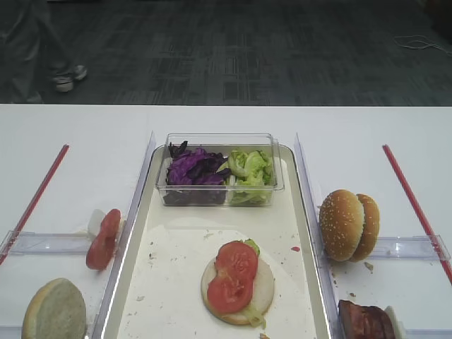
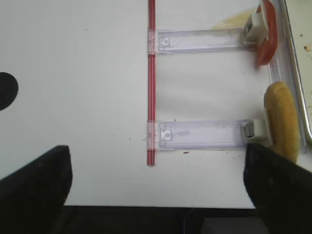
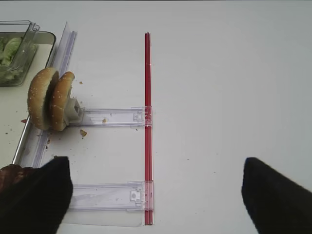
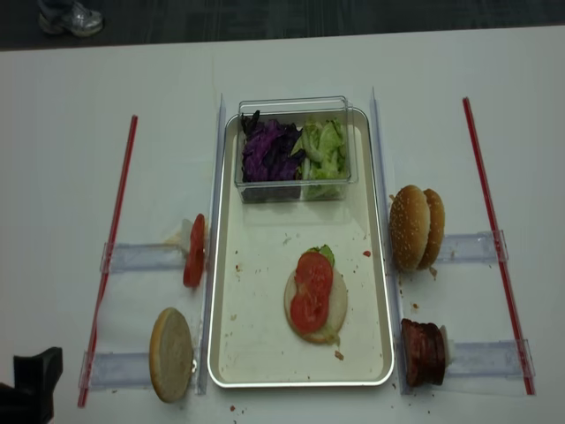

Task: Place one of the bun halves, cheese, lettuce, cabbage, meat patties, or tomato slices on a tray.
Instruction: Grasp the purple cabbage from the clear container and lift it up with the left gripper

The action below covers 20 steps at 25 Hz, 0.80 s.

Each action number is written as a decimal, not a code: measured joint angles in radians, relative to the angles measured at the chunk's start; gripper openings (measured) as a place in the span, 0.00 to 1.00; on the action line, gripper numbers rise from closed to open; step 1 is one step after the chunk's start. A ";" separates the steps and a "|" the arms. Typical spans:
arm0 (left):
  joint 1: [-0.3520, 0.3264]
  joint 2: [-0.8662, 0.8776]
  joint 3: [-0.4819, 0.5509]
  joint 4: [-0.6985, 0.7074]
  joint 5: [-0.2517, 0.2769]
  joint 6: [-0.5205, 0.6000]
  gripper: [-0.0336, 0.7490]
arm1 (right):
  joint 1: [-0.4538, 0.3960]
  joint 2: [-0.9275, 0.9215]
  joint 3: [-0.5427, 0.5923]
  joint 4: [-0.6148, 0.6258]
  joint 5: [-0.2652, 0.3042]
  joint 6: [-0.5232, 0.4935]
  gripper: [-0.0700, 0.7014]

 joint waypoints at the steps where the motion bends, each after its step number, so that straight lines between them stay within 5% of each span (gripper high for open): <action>1: 0.000 0.027 -0.012 -0.004 0.000 -0.008 0.89 | 0.000 0.000 0.000 0.000 0.000 0.000 0.99; 20: -0.004 0.652 -0.362 -0.049 0.030 -0.001 0.80 | 0.000 0.000 0.000 0.000 0.000 0.002 0.99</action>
